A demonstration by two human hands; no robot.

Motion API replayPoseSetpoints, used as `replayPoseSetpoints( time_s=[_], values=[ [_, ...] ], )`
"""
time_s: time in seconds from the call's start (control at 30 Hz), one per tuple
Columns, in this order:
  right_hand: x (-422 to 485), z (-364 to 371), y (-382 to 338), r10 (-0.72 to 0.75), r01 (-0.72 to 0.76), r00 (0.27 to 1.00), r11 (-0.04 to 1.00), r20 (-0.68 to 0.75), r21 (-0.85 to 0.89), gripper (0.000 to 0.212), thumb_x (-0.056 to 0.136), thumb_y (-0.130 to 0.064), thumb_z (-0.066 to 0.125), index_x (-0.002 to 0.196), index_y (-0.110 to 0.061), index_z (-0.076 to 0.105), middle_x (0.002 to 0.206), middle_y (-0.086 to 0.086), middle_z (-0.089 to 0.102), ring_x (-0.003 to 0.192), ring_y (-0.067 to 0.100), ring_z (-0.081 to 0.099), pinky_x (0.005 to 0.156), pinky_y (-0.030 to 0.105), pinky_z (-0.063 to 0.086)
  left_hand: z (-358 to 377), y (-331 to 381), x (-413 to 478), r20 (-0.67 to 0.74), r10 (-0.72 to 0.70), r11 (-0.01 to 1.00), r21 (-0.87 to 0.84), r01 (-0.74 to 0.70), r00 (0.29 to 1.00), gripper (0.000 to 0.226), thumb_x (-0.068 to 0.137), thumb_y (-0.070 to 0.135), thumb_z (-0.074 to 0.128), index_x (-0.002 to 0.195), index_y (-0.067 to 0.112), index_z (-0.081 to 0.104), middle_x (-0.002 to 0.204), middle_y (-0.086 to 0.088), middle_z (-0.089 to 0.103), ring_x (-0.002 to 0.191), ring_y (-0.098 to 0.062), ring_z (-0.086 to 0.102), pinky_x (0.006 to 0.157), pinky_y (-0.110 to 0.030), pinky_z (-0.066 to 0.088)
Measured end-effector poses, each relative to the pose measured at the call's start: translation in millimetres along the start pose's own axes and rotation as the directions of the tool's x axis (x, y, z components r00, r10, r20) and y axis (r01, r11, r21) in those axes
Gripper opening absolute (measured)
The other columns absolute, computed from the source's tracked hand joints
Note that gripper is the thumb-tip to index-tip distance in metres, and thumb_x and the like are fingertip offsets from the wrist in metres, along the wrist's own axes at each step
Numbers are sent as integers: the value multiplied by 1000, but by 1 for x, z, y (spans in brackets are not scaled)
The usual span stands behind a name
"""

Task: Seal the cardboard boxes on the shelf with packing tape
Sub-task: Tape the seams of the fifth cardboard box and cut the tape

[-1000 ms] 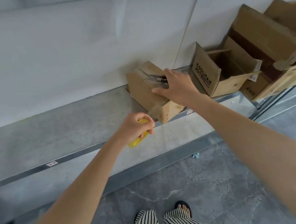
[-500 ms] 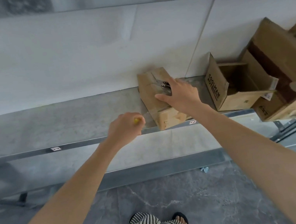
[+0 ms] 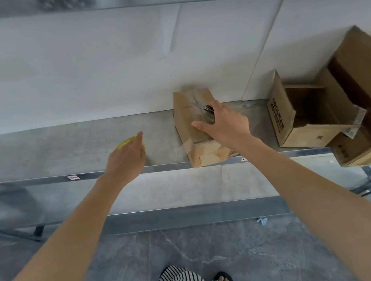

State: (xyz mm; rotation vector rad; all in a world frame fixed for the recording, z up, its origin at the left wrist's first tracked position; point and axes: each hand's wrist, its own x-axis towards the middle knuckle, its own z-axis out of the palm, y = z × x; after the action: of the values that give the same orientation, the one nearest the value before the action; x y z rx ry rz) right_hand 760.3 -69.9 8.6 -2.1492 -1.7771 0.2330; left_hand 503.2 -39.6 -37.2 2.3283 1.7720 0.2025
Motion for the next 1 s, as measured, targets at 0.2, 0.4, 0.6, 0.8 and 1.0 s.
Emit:
replayPoseSetpoints(
  time_s=[0.2,0.4,0.6,0.8,1.0],
  values=[
    [0,5,-8,-31,30,999,997,13,68,62,82,-67,51,124,-22,44,113,-2,58,101,23,56,70,32,34,23,-12,-1,61,60,998,29,-61,996,52,98,16,41,148,12,28,132,-10,54,107,-34,56,80,-41,45],
    [3,-1,11,73,-81,997,924,35,374,33,94,-51,38,108,-24,49,96,-4,58,84,17,53,63,30,34,30,-1,-4,72,-82,997,16,81,994,55,93,22,46,146,20,33,148,-9,33,131,-36,31,107,-46,25],
    [-6,18,69,237,-222,972,917,-5,333,25,102,-33,33,112,-14,45,89,2,55,77,21,52,61,30,34,2,55,-11,-15,-209,650,-749,128,978,24,96,27,40,90,17,62,94,-5,57,86,-18,51,71,-26,37],
    [-15,47,108,269,-272,960,962,71,34,28,100,-34,38,112,-10,48,111,13,54,101,28,50,81,40,46,-1,81,-18,290,-257,177,-924,340,922,43,102,39,29,90,15,63,103,4,68,101,-9,62,90,-34,41],
    [-9,41,89,233,-236,972,965,38,118,41,98,-37,42,134,-16,44,139,11,41,128,30,35,103,44,31,2,87,-17,244,-323,112,-950,292,915,19,97,29,49,90,13,57,104,0,68,102,-8,65,98,-40,45]
  ],
)
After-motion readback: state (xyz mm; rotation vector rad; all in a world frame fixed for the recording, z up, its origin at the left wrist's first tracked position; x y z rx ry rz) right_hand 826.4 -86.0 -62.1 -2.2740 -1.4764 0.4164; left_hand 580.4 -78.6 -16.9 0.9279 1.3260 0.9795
